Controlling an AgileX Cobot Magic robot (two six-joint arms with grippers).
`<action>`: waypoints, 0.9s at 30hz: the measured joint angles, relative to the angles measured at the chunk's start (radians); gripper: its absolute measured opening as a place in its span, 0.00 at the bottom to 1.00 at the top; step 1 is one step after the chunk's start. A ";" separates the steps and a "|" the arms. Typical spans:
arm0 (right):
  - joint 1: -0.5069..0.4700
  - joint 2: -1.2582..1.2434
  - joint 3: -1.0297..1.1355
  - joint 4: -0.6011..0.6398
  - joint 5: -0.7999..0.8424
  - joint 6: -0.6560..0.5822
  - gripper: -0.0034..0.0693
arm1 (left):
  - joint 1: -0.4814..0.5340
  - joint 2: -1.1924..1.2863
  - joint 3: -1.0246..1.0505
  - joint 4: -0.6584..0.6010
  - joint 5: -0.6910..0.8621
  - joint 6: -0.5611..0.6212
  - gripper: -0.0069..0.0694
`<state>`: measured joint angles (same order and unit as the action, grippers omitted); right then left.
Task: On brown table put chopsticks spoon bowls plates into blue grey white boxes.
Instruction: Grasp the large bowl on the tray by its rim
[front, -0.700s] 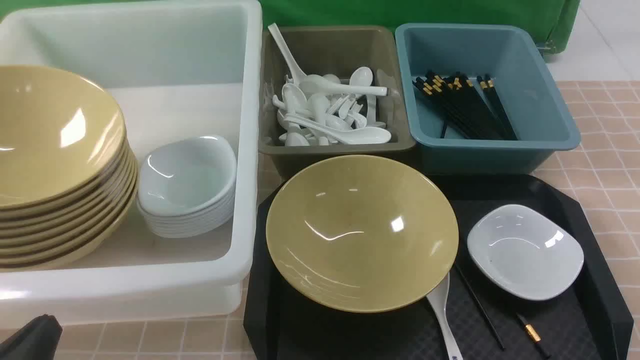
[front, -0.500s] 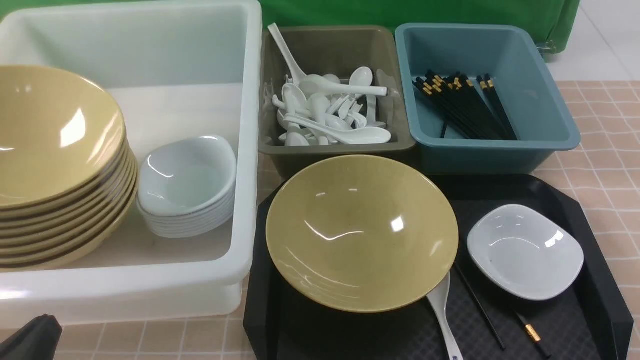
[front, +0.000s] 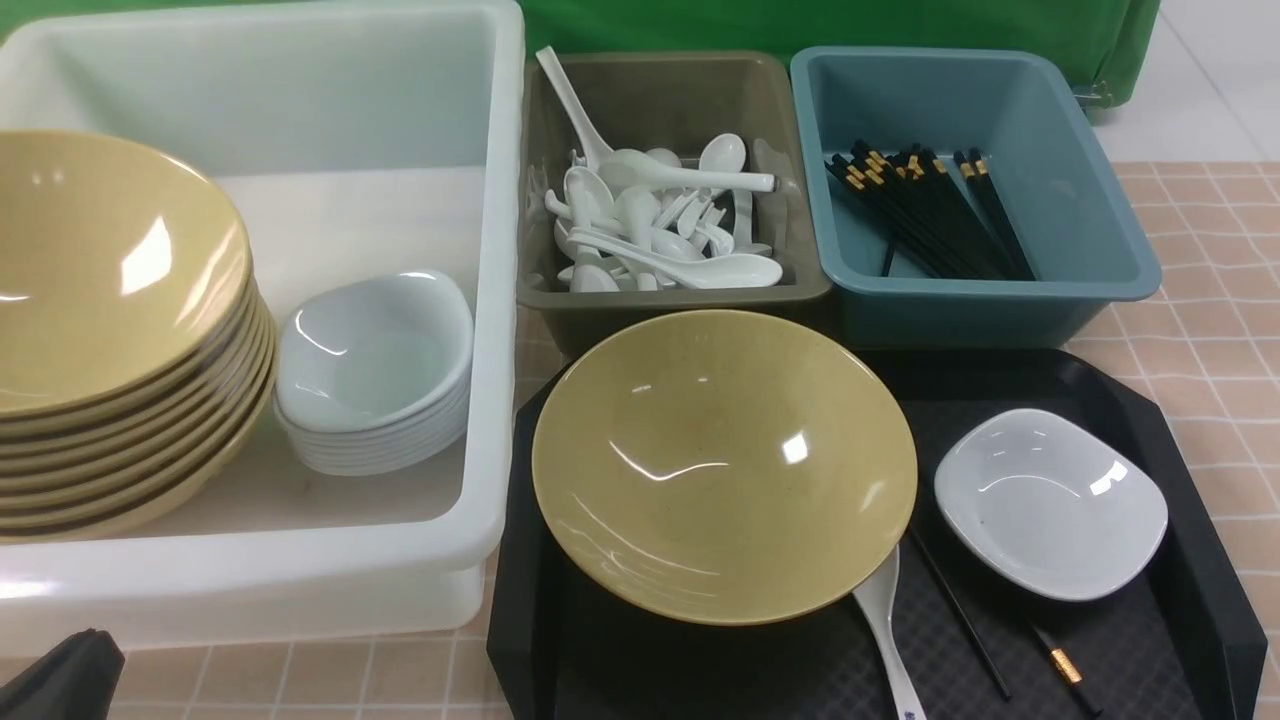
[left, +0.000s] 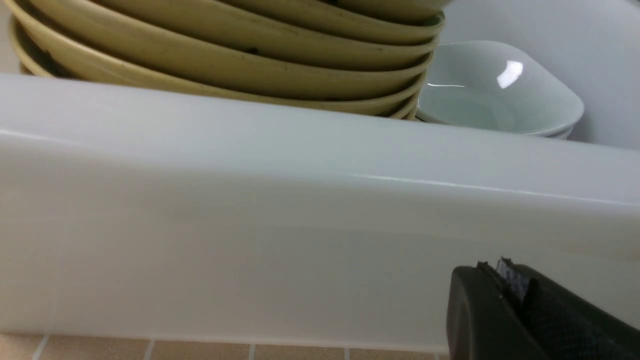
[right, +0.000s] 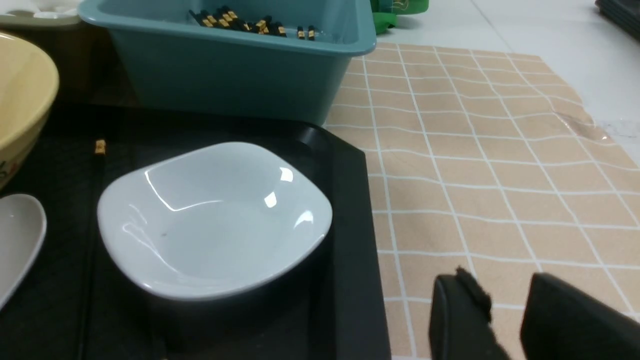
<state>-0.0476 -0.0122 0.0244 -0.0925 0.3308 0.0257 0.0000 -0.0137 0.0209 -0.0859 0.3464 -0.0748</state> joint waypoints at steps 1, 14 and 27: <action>0.000 0.000 0.000 0.000 0.000 0.000 0.37 | 0.000 0.000 0.000 0.000 0.000 0.000 0.09; 0.000 0.000 0.000 0.000 0.000 0.000 0.37 | 0.000 0.000 0.000 0.038 0.000 0.007 0.09; 0.000 0.000 0.006 0.000 -0.181 0.000 0.37 | 0.000 0.000 0.005 0.055 -0.328 0.018 0.09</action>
<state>-0.0476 -0.0122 0.0301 -0.0925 0.1500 0.0257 0.0000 -0.0137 0.0263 -0.0311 0.0184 -0.0572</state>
